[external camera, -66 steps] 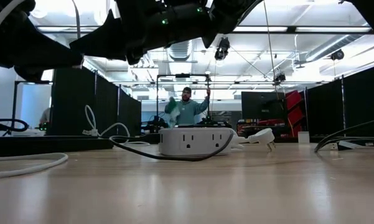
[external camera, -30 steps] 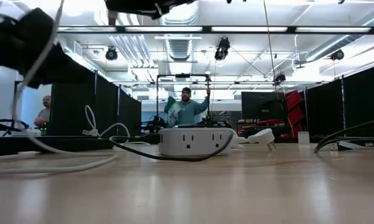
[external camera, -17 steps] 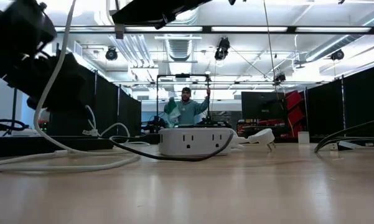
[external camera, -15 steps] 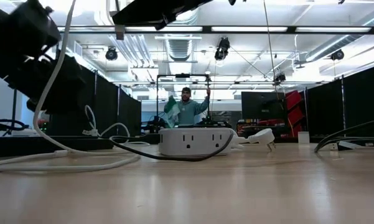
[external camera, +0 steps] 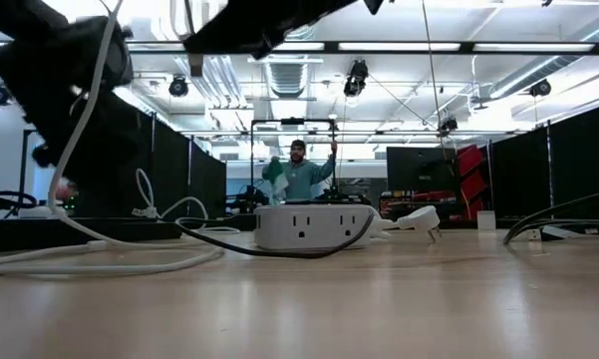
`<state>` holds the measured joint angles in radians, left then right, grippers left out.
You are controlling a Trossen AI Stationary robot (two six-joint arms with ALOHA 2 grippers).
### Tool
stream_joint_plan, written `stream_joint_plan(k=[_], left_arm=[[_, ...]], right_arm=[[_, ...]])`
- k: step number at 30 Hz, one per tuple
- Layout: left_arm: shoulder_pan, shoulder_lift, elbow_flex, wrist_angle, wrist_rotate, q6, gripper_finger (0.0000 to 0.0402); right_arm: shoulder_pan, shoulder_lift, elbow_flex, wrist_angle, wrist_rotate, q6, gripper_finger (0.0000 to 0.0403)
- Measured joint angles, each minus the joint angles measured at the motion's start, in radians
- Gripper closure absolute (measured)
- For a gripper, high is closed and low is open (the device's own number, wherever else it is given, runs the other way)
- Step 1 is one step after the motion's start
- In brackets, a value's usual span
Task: Insert USB
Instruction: Insert the left white charger cable into the top black outlet extension
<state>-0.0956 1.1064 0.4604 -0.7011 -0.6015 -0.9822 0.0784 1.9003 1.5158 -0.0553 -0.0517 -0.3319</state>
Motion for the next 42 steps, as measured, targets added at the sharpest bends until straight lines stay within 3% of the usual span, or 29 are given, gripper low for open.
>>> stream_joint_plan(k=[5,14,25,34,42], left_arm=[[0.024,0.049,-0.024,-0.078,-0.032,-0.148,0.0402],[0.015,0.151,-0.026,-0.026,-0.092,-0.151,0.0401],[-0.143,0.194,-0.031,0.339,-0.089,0.048,0.0401],[-0.226,0.194,-0.033,0.360,-0.122,0.091,0.0401],[-0.331,0.186,-0.033,0.361,-0.216,0.110,0.0401]], right_arm=[[0.000,0.001,-0.031,0.000,0.000,0.007,0.0391],[0.000,0.002,-0.046,0.008,0.000,0.019,0.0391],[-0.003,0.002,-0.046,0.007,0.000,0.008,0.0391],[-0.003,0.002,-0.046,0.008,-0.009,-0.064,0.0391],[-0.055,0.046,-0.046,0.101,-0.264,-0.017,0.0391]])
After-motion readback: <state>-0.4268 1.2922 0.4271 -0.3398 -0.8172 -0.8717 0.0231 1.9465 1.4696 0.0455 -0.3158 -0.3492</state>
